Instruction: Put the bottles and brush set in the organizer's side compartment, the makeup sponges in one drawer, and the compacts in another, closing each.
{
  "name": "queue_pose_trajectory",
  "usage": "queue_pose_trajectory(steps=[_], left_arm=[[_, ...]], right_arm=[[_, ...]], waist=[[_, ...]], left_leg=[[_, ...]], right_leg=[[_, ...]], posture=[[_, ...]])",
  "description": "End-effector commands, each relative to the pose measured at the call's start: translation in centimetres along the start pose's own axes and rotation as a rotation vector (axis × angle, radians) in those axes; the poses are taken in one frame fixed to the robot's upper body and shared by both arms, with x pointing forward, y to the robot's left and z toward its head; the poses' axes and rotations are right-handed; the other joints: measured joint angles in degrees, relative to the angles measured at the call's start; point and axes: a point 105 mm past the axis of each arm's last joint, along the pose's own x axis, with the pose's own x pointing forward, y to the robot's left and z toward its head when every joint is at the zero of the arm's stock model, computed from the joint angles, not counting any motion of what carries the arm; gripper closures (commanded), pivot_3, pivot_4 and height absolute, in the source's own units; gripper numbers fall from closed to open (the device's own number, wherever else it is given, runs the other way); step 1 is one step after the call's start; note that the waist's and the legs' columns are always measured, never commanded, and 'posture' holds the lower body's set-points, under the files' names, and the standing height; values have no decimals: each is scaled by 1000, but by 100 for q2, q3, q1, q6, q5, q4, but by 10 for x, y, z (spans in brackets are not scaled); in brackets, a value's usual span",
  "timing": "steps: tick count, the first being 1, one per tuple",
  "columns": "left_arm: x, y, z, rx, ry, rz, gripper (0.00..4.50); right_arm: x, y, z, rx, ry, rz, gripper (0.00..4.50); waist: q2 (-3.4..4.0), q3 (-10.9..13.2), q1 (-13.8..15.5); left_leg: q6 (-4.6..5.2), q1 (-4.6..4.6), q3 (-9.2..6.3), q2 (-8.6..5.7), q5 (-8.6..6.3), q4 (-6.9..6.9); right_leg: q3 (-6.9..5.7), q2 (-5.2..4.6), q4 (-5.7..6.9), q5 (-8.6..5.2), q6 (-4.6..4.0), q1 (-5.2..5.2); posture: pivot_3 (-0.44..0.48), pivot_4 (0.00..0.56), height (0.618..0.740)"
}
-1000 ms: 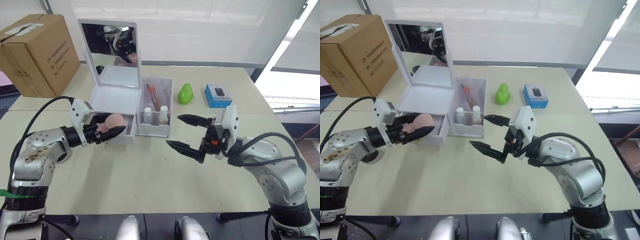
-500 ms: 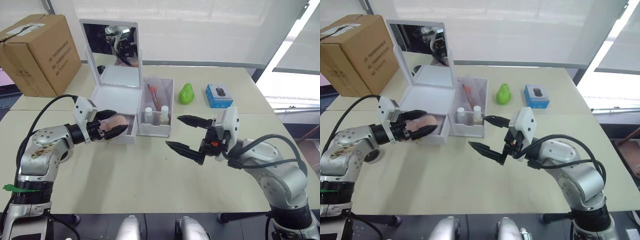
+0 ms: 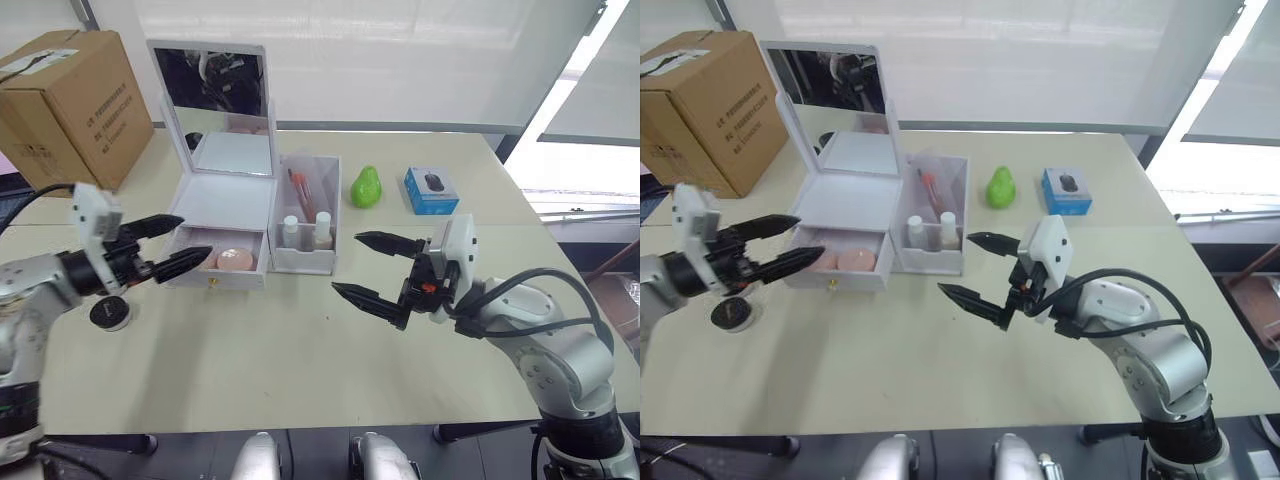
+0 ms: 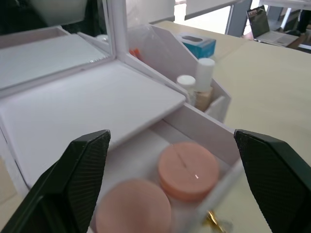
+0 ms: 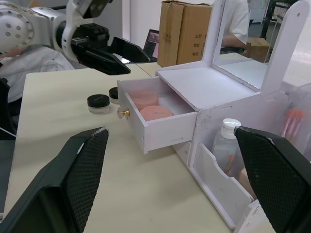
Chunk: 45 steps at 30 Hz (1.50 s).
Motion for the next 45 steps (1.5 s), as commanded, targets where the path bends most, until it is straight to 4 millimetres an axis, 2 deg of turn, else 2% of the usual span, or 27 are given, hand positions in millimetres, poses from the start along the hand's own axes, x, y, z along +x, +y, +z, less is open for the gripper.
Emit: queue_pose_trajectory(steps=[1, 4, 6, 10, 14, 20, 27, 39, 45], left_arm=[[-18, -5, -1, -13, 21, -21, 1669], [-21, -3, -15, -26, 67, 3, 2600], [-15, -5, -23, -28, 84, 7, 3362], [0, -1, -32, -17, 86, 41, 4479], [17, 9, -41, 1, 100, 97, 4479], [35, 32, -41, 47, 79, 219, 4479], [56, 33, -42, 48, 37, 234, 4479], [73, 37, -39, 54, 5, 249, 4479], [73, 35, -39, 54, 6, 243, 4479]], right_arm=[[1, 0, 8, -32, -27, 1, 0], [2, -1, 7, -33, -29, 4, 0], [3, -2, 7, -36, -28, 3, 0], [4, -3, 7, -41, -27, 1, 0], [3, -4, 7, -48, -21, -7, 0], [0, -5, 7, -55, -15, -22, 0], [-1, -5, 9, -66, -14, -28, 0], [-1, -3, 10, -66, -15, -24, 0], [-1, -3, 9, -65, -15, -28, 0]], waist=[[1, 1, 16], [-2, 2, 41], [-4, 2, 55], [-5, 2, 60], [-9, -1, 57], [-18, -7, 49], [-37, -19, 35], [-48, -26, 46], [-48, -26, 54]], left_leg=[[0, 0, 3, 0, 0, 0], [-1, -4, 7, 0, -1, 0], [-2, -10, 7, 0, -1, 0], [-2, -12, 11, -2, -1, 0], [-1, -19, 10, -2, 0, 1], [0, -17, 6, -1, 0, 3], [0, -7, 6, -1, 0, 4], [0, -4, 7, -3, 0, 4], [0, -4, 8, -2, 0, 4]], right_leg=[[1, -1, 0, -1, -1, -6], [1, -6, -1, -1, -1, -9], [-4, -8, -2, -1, -1, -12], [-4, -13, -1, 0, -1, -11], [-3, -8, 2, 1, 0, -3], [18, 12, 3, 12, 12, 3], [52, 33, 2, 24, 28, 1], [64, 37, 3, 29, 30, 0], [64, 37, 2, 30, 30, 1]], posture=[[0, 150, 722], [0, 150, 722], [0, 150, 722], [0, 150, 722], [0, 150, 722], [0, 150, 722], [0, 150, 722], [0, 150, 722], [0, 150, 722]])
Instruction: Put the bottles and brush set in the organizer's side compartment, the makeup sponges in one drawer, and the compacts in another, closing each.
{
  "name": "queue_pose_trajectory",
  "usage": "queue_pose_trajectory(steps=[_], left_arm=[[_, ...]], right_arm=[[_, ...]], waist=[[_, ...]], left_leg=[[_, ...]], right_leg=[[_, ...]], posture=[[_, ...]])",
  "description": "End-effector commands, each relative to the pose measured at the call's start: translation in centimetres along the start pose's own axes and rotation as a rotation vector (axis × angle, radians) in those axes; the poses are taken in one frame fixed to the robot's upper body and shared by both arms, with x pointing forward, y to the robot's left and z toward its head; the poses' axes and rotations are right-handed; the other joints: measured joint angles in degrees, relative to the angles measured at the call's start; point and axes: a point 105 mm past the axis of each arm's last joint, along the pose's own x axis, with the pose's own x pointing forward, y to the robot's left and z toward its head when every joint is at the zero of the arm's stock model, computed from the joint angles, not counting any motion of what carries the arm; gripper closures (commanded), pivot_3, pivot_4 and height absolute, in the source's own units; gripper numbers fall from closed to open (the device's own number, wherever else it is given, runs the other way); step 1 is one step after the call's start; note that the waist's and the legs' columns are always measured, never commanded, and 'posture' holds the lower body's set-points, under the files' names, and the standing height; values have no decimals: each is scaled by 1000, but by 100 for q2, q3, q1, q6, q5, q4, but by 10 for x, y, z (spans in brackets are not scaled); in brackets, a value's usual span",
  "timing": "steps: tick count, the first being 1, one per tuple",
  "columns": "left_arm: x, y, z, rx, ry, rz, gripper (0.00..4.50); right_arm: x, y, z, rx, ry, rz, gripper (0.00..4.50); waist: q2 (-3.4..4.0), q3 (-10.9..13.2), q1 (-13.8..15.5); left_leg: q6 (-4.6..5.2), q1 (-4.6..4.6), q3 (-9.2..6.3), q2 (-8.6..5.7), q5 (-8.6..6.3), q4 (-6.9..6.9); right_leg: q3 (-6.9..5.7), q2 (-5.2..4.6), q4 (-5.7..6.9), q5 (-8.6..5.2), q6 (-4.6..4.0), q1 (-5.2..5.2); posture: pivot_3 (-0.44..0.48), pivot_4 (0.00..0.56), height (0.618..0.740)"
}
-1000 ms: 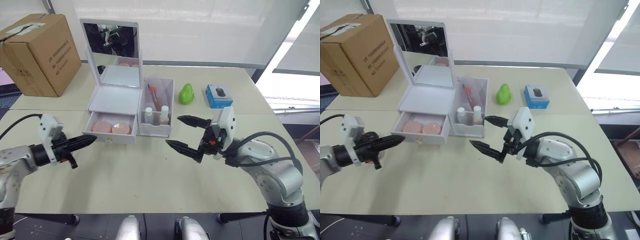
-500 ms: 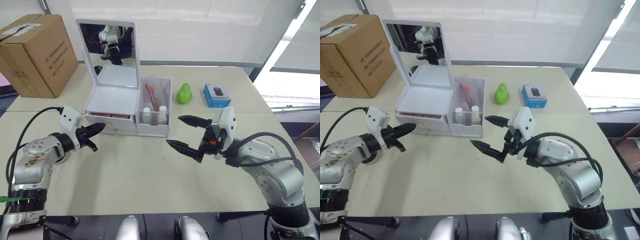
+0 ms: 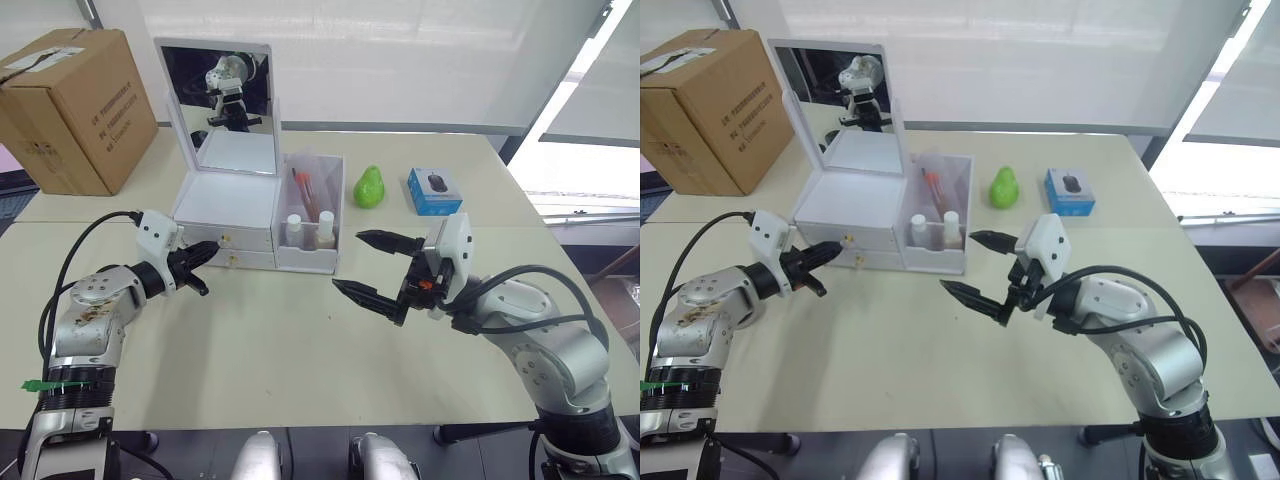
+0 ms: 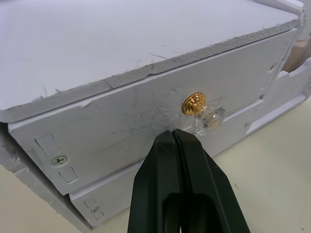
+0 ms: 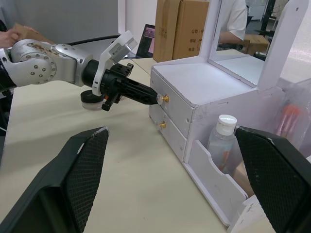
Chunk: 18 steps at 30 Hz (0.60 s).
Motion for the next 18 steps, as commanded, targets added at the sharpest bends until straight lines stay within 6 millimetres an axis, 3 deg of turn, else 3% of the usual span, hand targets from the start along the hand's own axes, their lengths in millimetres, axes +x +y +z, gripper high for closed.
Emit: queue_pose_trajectory(steps=[1, 13, 17, 18], left_arm=[[1, 1, 17, 41, -52, 5, 4479], [-19, 8, 27, 17, -90, 6, 4479], [-57, 10, 40, -38, -144, -37, 4479], [-78, 18, 36, -41, -117, -23, 4479]], right_arm=[[-3, 2, 11, -45, -31, -4, 0], [-4, 0, 11, -36, -31, -14, 0], [-18, -5, 11, -25, -26, -48, 0], [-28, -9, 10, -23, -20, -74, 0]], waist=[[0, 0, 1], [0, 0, -37], [-2, -1, -52], [0, 0, -58]], left_leg=[[0, 0, 0, 0, 0, 0], [0, 1, -1, 1, 0, -1], [0, 7, -1, 2, 0, -2], [0, 5, -1, 2, 0, -2]], right_leg=[[0, 0, 0, 0, 0, 0], [2, 3, 0, 0, 0, -2], [9, 6, 0, 1, 1, -2], [11, 5, 0, 1, 1, -3]], posture=[[0, 150, 722], [0, 150, 722], [0, 150, 722], [0, 150, 722]])
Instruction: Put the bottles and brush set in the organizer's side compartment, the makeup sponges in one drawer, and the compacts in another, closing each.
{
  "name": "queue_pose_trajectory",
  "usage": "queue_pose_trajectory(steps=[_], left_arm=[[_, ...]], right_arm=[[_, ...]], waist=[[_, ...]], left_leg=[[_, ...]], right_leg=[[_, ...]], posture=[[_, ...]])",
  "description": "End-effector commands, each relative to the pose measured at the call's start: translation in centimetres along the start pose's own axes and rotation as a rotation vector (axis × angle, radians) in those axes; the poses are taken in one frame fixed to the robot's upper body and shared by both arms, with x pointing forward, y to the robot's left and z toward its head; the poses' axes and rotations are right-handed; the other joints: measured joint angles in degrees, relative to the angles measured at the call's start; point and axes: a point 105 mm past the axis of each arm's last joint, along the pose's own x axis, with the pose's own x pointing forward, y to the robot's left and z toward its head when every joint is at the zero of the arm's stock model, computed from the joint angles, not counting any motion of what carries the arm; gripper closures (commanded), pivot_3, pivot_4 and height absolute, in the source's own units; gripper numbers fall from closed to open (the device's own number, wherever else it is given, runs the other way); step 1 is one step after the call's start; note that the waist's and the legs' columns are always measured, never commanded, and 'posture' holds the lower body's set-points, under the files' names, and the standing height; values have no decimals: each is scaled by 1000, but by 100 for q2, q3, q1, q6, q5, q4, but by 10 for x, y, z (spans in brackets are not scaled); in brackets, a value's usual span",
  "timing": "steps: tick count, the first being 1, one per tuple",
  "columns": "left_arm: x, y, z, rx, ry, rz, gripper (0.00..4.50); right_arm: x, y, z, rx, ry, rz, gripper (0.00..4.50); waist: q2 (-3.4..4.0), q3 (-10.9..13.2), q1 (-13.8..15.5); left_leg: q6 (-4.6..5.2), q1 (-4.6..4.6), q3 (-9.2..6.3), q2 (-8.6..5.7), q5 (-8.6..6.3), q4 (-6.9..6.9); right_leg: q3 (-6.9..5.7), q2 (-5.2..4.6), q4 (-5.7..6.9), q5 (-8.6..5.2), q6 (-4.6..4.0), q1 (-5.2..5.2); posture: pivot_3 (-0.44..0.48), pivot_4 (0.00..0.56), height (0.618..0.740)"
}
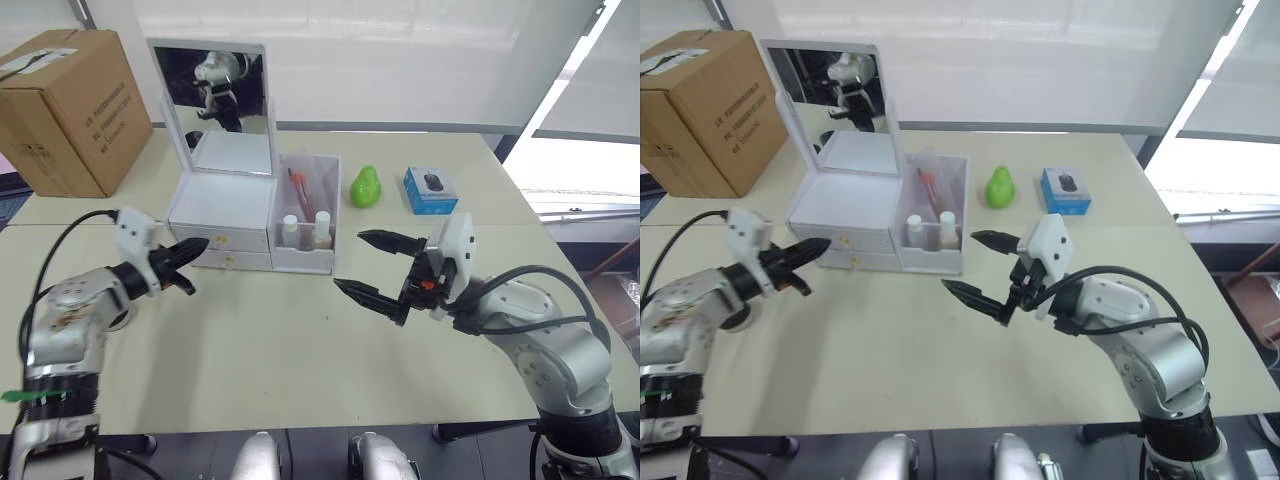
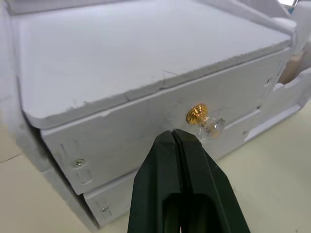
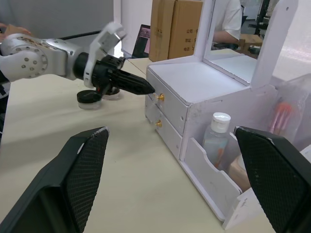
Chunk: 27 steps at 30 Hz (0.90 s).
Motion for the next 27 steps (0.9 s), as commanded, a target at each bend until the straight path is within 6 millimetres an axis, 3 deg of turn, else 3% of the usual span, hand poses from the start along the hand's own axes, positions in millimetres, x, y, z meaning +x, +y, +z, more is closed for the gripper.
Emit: queue_pose_trajectory(steps=[1, 3, 6, 9, 12, 15, 19, 22, 27], left_arm=[[-58, 17, 22, 25, -15, 15, 4479], [-87, 31, 21, 33, 26, 70, 4479], [-134, 62, 15, 73, 122, 201, 3921], [-173, 86, 4, 111, 233, 314, 2939], [-215, 115, -9, 144, 346, 493, 1960], [-241, 132, -17, 180, 401, 642, 1202], [-249, 138, -25, 199, 424, 699, 6], [-244, 138, -25, 202, 406, 685, 6], [-230, 133, -23, 215, 386, 637, 6]], right_arm=[[-29, -11, 11, -39, -17, -67, 0], [-45, -19, 8, -42, 2, -109, 0], [-82, -43, -8, -60, 69, -239, 0], [-122, -63, -24, -75, 129, -354, 0], [-175, -81, -52, -82, 254, -476, 0], [-222, -92, -73, -86, 355, -586, 0], [-253, -96, -82, -87, 387, -670, 0], [-256, -95, -86, -85, 385, -678, 0], [-241, -95, -86, -82, 349, -667, 0]], waist=[[3, 1, -20], [14, 9, -43], [32, 20, -4], [33, 21, 51], [31, 22, 75], [29, 23, 81], [33, 24, 58], [28, 22, 21], [28, 21, 11]], left_leg=[[0, 2, 3, 0, 0, -2], [0, 8, 10, 2, 0, -8], [-1, 16, 12, 2, -1, -9], [-35, 29, 19, 0, -22, -11], [-52, 15, 65, -2, -32, -19], [-52, 4, 98, 1, -32, -25], [-52, 4, 134, 6, -32, -33], [-53, 5, 136, 18, -33, -35], [-53, 15, 138, 20, -32, -35]], right_leg=[[3, -1, -2, -1, -3, -2], [5, -2, -3, -18, -31, -5], [1, -7, -3, -25, -38, -9], [-6, -21, -17, -28, -37, -19], [-29, -67, -14, -30, -32, -30], [-50, -94, -12, -32, -29, -39], [-51, -111, -10, -30, -23, -41], [-60, -106, -4, -29, -21, -40], [-62, -103, -2, -28, -19, -28]], posture=[[0, 150, 722], [0, 150, 722], [0, 150, 722], [0, 150, 722], [0, 150, 722], [0, 150, 722], [0, 150, 722], [0, 150, 722], [0, 150, 722]])
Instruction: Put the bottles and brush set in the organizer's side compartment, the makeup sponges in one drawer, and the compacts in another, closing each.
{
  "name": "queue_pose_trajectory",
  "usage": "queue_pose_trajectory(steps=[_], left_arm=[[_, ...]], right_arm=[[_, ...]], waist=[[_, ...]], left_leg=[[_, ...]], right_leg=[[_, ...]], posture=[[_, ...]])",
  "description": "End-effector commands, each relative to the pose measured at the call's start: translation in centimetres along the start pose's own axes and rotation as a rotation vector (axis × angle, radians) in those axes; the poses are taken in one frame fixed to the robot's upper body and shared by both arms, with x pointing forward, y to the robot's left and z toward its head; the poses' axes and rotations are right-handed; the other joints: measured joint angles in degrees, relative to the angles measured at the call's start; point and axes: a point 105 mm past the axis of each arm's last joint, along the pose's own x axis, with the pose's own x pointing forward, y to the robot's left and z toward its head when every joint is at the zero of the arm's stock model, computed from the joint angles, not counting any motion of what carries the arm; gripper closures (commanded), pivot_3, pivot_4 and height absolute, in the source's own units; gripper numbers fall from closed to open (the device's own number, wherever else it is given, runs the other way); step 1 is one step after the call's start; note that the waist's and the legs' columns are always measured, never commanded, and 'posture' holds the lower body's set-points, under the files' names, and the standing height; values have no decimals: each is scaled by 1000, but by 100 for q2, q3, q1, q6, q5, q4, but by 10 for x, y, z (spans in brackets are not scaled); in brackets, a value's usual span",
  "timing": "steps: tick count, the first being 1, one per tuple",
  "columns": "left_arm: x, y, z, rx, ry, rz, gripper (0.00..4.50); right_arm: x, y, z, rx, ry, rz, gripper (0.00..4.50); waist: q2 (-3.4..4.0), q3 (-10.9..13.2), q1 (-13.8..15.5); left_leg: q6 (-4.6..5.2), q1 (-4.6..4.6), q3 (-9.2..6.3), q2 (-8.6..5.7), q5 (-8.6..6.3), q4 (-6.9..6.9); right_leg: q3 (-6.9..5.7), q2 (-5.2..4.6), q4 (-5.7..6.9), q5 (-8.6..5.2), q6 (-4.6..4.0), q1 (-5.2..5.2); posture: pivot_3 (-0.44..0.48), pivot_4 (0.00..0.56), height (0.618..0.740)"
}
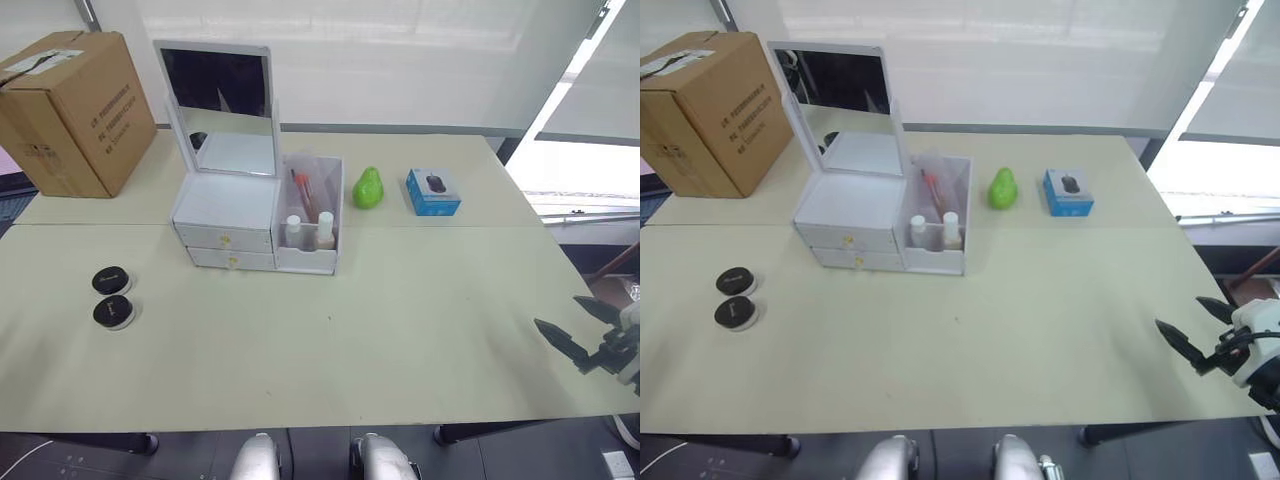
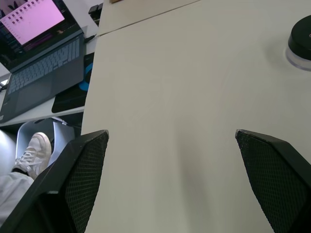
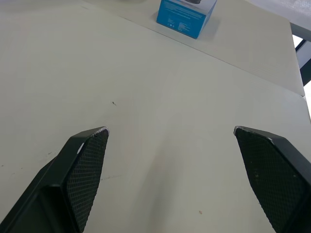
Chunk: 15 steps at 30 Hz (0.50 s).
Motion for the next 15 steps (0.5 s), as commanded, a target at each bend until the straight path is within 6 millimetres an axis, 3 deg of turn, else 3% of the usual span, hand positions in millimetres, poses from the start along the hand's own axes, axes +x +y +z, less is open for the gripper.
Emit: queue_pose_trajectory(steps=[1, 4, 9, 13, 15], left_arm=[[3, -6, 18, 23, -61, -25, 6], [7, -34, 28, 9, -130, -96, 6], [4, -107, 53, -95, -336, -148, 6], [4, -171, 64, -213, -448, -169, 6], [7, -191, 68, -272, -492, -138, 6]], right_arm=[[10, 4, 20, -27, -73, 7, 0], [33, 27, 44, -22, -148, 92, 0], [70, 87, 116, 28, -344, 321, 0], [85, 140, 167, 74, -478, 550, 0], [87, 163, 181, 72, -507, 662, 0]], waist=[[1, -1, -1], [15, -5, -21], [16, -9, -51], [2, -15, -12], [-8, -21, 40]], left_leg=[[0, 0, 0, 0, 0, 0], [0, 6, 8, 1, 0, 0], [11, -6, 14, 9, 7, 7], [44, -7, 16, 15, 27, 25], [45, -14, 16, 12, 27, 27]], right_leg=[[1, 0, -1, 0, 0, 0], [6, -2, 0, 1, 1, 6], [21, 9, 7, 7, 9, 18], [29, 17, 1, 21, 30, 30], [31, 19, 0, 22, 28, 28]], posture=[[0, 150, 722], [0, 150, 722], [0, 150, 722], [0, 150, 722], [0, 150, 722]])
